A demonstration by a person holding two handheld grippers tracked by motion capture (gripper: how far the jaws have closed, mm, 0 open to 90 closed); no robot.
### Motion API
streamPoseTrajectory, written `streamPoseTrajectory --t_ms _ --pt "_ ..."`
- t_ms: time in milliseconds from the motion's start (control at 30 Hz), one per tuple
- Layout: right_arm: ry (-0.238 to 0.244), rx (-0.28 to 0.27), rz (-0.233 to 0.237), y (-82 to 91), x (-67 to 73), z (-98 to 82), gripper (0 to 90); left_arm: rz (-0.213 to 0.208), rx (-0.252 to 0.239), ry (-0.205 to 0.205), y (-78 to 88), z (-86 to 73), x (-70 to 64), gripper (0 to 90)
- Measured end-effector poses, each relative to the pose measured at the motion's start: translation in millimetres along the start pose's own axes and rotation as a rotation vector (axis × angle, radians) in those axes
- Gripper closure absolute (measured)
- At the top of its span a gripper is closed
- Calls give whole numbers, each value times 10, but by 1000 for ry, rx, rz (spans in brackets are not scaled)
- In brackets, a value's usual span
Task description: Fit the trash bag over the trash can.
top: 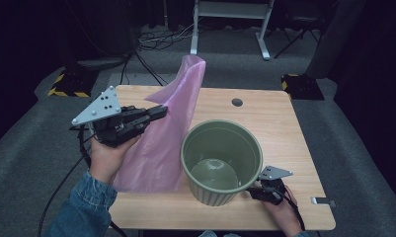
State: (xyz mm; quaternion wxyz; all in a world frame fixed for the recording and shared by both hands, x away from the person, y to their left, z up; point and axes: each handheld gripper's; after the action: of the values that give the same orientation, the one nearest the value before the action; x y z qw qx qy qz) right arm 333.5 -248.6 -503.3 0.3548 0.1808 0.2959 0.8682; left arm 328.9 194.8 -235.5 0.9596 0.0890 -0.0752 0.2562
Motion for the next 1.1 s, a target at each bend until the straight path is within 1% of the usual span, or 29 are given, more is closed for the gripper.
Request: streamPoseTrajectory --t_ms 33,100,167,267,300,367,567,633,733,833,933,1100 --pt "0 0 0 0 0 0 496 -5 6 0 1 24 9 895" --pt "0 0 0 0 0 0 494 -6 29 -17 11 73 27 895" --pt "1 0 0 1 0 -1 494 -27 13 -12 47 116 54 895" --pt "1 0 0 0 0 -1 494 -41 -22 -20 91 189 53 895" --pt "1 0 1 0 0 -1 494 -44 -37 -21 94 207 49 896" --pt "1 0 1 0 0 -1 494 -53 -51 -24 81 232 54 895" --pt "0 1 1 1 3 -1 492 -90 -78 -8 -56 280 79 895" --pt "1 1 2 1 3 -1 489 -100 -85 -16 -85 319 80 895" --pt "2 1 2 0 4 -1 486 -113 -113 -21 -113 395 81 895" --pt "3 1 2 0 4 -1 485 -127 -126 -40 -171 519 93 895" --pt "3 1 2 0 5 -1 482 -144 -125 -42 -285 573 79 895" --pt "3 1 2 1 5 -2 482 -170 -126 -30 -518 624 85 895"
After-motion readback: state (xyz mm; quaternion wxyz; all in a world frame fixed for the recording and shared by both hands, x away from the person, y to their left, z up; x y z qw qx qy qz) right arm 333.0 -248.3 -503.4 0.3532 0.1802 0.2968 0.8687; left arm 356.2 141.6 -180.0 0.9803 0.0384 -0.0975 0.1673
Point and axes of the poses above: each handheld gripper's, and its own axes: y roughly backward along the jaws, z roughly out of its top, x roughly to its left, and after that the axes turned 8 degrees about -y, right-handed
